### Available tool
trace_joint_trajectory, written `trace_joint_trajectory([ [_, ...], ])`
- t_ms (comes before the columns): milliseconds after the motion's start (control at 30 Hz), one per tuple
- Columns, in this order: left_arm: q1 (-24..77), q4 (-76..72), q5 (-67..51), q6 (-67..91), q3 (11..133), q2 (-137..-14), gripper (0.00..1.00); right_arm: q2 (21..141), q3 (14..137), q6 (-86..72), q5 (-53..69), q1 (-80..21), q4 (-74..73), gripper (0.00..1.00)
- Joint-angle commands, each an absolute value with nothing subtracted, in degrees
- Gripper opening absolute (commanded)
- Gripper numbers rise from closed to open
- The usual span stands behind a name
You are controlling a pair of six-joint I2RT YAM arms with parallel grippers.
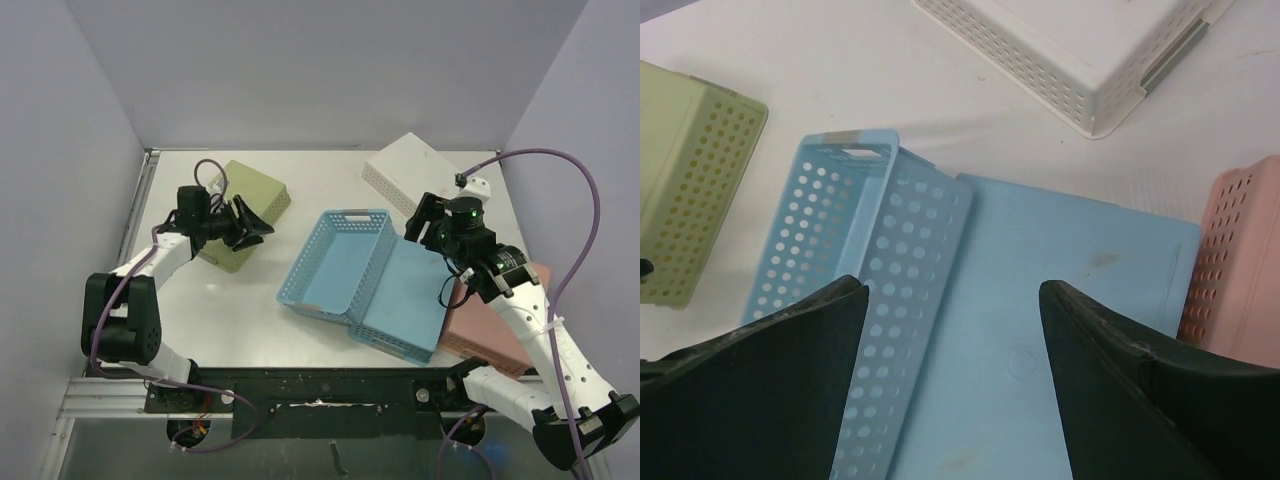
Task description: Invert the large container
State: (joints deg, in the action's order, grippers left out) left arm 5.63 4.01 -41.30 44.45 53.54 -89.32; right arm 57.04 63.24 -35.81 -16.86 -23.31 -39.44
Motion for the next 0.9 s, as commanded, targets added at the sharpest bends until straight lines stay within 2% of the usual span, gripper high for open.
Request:
trace_joint_trajectory([
  [0,9.68,15.03,-33.54,35.11,59.84,-84.39,0.53,57.51,62.53,-35.25,-14.62,-23.25,-34.96,0.71],
  [200,14.78,16.42,-30.48,34.15,62.4,-83.29,0.51,59.21,60.87,-35.77,-11.14,-23.28,-34.06,0.72],
  [600,15.66,15.89,-30.17,33.32,59.33,-87.01,0.49,62.22,52.71,-42.01,2.33,-23.34,-27.06,0.71],
  [867,16.48,16.53,-29.57,32.63,60.55,-87.46,0.49,64.5,53.53,-41.74,3.03,-23.82,-25.73,0.71],
])
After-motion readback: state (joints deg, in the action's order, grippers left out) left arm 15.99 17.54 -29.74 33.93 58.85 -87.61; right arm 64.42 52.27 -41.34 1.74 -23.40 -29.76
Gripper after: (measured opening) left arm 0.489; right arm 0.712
